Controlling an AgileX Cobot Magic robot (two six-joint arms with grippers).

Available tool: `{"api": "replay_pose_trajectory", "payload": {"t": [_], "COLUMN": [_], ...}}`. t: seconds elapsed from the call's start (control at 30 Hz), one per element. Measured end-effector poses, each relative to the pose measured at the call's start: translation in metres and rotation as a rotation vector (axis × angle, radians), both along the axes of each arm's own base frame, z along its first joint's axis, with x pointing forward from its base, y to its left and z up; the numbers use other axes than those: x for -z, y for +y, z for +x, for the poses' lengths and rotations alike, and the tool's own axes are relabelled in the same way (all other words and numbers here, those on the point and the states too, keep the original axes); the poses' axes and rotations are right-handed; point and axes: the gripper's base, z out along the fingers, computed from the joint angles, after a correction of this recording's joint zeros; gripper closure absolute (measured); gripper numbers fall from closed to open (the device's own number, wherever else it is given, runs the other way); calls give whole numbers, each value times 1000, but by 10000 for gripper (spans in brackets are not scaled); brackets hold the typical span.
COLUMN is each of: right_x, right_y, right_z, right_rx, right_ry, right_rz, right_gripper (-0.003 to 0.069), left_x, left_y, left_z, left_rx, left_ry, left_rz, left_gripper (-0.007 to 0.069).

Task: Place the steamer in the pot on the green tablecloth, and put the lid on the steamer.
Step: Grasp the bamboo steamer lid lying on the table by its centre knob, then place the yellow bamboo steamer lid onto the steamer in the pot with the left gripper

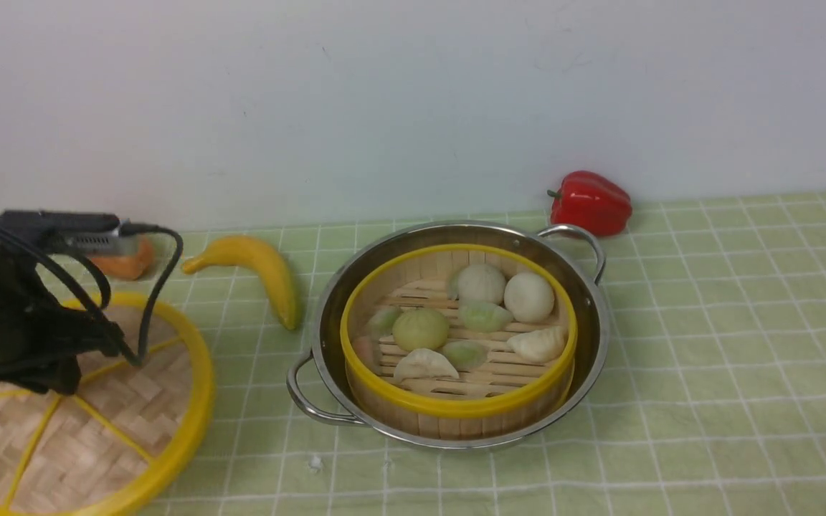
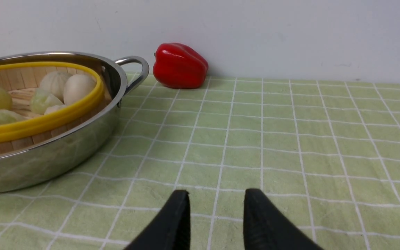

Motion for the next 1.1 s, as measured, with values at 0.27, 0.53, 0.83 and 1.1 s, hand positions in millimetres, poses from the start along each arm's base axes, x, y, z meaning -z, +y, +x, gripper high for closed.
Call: {"api": "replay_pose_trajectory", "payload": {"t": [0.27, 0.53, 0.83, 1.1], "right_x": [0, 0, 0, 0], "right_y": [0, 0, 0, 0], "right_z": [0, 0, 0, 0], "right_rx": [0, 0, 0, 0], "right_ry": [0, 0, 0, 0], "right_rz": [0, 0, 0, -3], "right_gripper": [419, 419, 419, 419], "left_x": [-68, -98, -73, -47], "left_y": [-26, -109, -203, -245], "left_z": [0, 11, 38, 66], "left_rx": [264, 683, 948, 1009], "left_ry": [-158, -256, -220, -194], "left_rz": [-79, -80, -42, -11], "left_gripper": [505, 505, 505, 505]}}
